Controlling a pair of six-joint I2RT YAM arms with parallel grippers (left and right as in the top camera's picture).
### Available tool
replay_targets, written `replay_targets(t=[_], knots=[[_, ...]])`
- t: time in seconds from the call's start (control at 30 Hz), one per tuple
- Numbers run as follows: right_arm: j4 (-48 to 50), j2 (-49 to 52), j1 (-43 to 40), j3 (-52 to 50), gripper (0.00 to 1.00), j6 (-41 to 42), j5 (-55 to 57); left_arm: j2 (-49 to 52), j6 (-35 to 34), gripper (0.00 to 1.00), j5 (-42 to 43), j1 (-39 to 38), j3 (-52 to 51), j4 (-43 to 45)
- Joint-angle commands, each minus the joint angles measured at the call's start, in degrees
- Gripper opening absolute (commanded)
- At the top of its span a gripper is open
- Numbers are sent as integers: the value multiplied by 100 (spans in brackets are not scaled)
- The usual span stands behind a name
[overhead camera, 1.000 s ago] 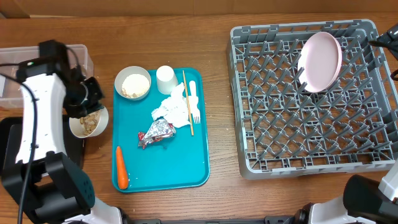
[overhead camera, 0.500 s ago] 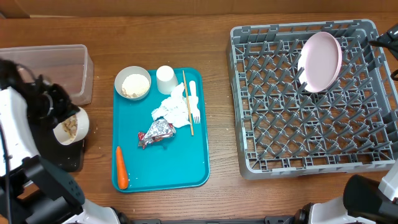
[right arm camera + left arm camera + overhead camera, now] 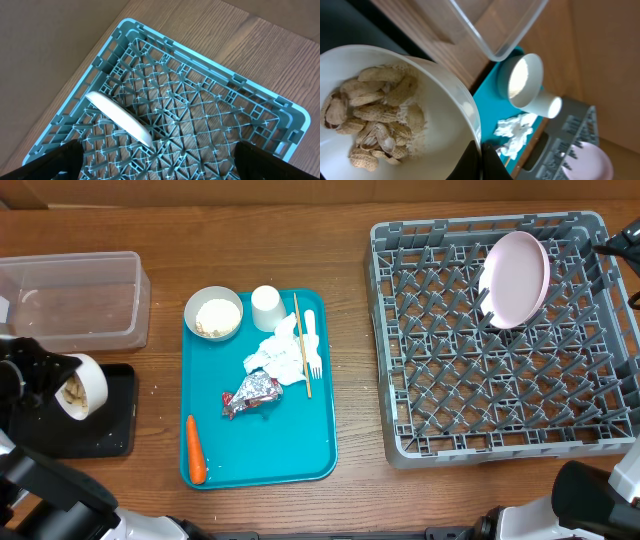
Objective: Sort waste into correct bins and load items into the dishwasher rack
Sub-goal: 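Tilt the bowl with the left gripper to pour shells onto the black tray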
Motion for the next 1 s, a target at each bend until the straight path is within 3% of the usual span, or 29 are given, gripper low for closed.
replay_targets(t=[0.0,0.27,0.53,0.97], knots=[[11,17,-2,-13,100,46,7,-48,404,4,949,223,85,22],[11,17,-2,-13,100,46,7,245,531,4,1049,522,-175,114],[11,17,-2,-13,100,46,7,776,1064,4,1744,566,-192,61],[11,17,-2,-13,100,46,7,1429,1003,4,2273,669,-192,-72]])
